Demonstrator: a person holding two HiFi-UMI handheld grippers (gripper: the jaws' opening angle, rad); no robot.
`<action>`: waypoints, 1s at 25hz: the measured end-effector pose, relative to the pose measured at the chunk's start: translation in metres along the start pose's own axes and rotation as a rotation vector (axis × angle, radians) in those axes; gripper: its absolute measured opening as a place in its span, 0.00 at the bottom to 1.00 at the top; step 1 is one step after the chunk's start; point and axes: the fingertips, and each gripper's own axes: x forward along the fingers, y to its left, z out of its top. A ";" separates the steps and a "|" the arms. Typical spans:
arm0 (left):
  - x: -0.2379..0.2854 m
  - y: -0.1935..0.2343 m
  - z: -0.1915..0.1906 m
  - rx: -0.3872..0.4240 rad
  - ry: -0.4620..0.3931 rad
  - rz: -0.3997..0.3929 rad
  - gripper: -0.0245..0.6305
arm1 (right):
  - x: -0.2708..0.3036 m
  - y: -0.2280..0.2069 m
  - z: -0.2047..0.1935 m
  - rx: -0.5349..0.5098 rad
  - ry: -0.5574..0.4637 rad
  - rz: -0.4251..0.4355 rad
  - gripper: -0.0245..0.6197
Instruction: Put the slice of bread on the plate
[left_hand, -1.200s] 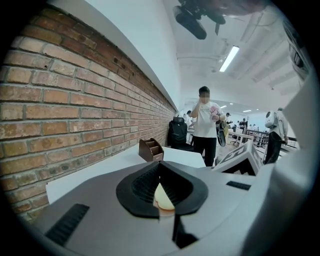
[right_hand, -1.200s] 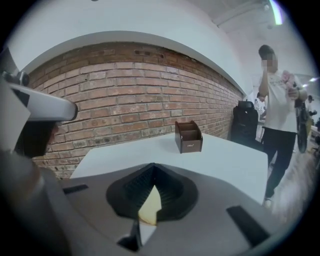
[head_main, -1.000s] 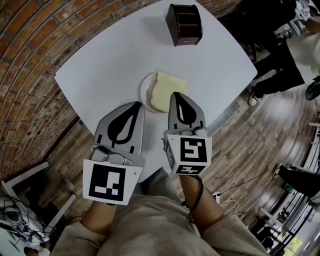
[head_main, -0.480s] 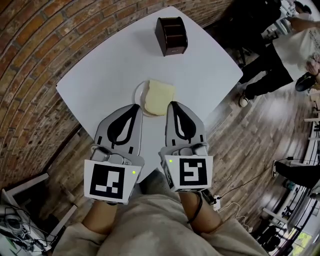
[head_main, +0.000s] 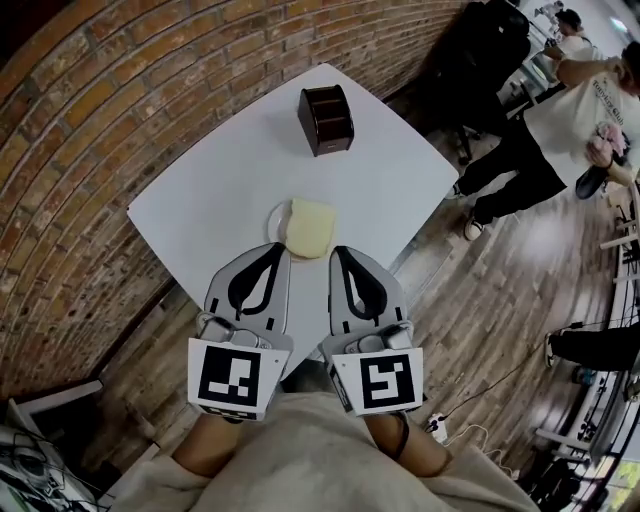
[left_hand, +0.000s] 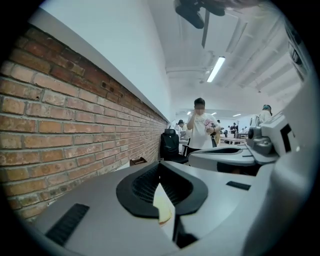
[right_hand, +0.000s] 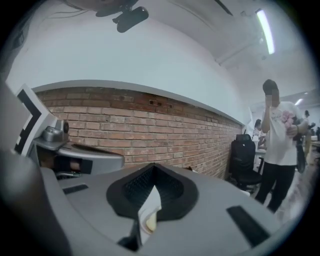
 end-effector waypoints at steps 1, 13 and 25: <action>-0.002 -0.002 0.003 0.002 -0.003 -0.003 0.05 | -0.004 0.002 0.003 0.002 -0.004 0.003 0.05; -0.028 -0.018 0.014 0.002 0.006 -0.025 0.05 | -0.030 0.023 0.021 0.017 -0.007 0.067 0.05; -0.027 -0.015 0.017 0.034 0.004 -0.018 0.05 | -0.029 0.025 0.028 0.003 -0.013 0.095 0.05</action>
